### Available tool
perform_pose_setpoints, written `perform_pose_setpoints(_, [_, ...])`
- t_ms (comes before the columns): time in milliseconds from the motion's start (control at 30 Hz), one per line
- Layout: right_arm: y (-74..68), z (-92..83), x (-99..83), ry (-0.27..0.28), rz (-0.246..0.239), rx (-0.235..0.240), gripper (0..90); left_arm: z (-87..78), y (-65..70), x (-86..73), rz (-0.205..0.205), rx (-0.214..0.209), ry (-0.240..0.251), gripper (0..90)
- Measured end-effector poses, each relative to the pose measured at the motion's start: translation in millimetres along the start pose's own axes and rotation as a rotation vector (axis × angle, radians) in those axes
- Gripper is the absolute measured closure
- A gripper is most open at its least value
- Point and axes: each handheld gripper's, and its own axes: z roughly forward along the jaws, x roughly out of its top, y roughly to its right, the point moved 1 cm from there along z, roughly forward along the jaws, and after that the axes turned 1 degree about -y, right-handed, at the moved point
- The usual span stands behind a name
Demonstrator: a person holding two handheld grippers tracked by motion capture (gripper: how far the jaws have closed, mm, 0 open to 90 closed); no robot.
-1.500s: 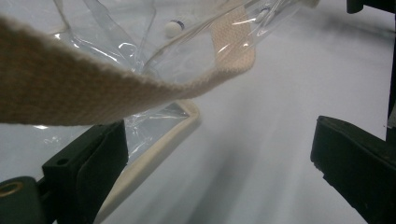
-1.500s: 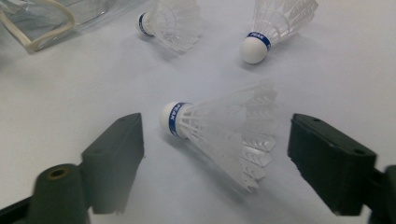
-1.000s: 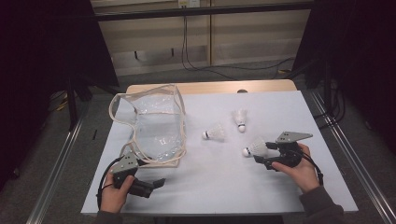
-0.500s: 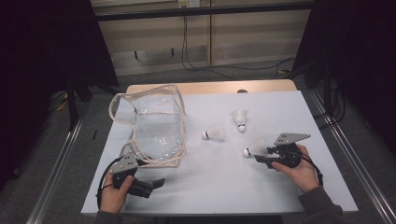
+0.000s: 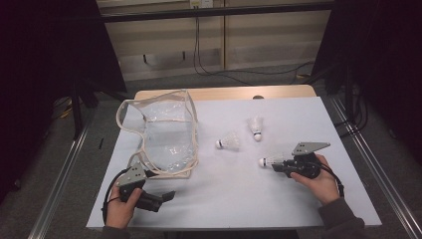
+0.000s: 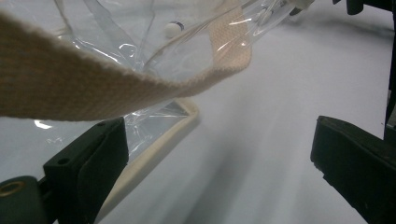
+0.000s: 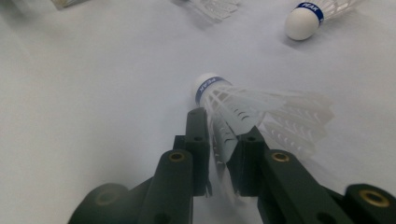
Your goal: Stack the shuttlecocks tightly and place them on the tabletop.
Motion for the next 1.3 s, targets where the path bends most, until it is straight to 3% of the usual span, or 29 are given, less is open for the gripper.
perform_pose_setpoints(300, [-0.4, 1.0, 0.3, -0.02, -0.013, 0.025, 88.6, 0.0, 0.4, 0.1, 0.001, 0.004, 0.002, 4.2])
perform_pose_setpoints(1000, [5.3, 0.3, 12.8, 0.051, 0.017, 0.039, 89.6, 1.2, 0.7, 0.4, 0.001, -0.001, 0.001, 4.2])
perform_pose_setpoints(1300, [5.1, 3.4, 22.4, 0.057, 0.005, 0.032, 89.6, 1.9, 0.4, 0.3, 0.007, -0.004, 0.0, 4.2])
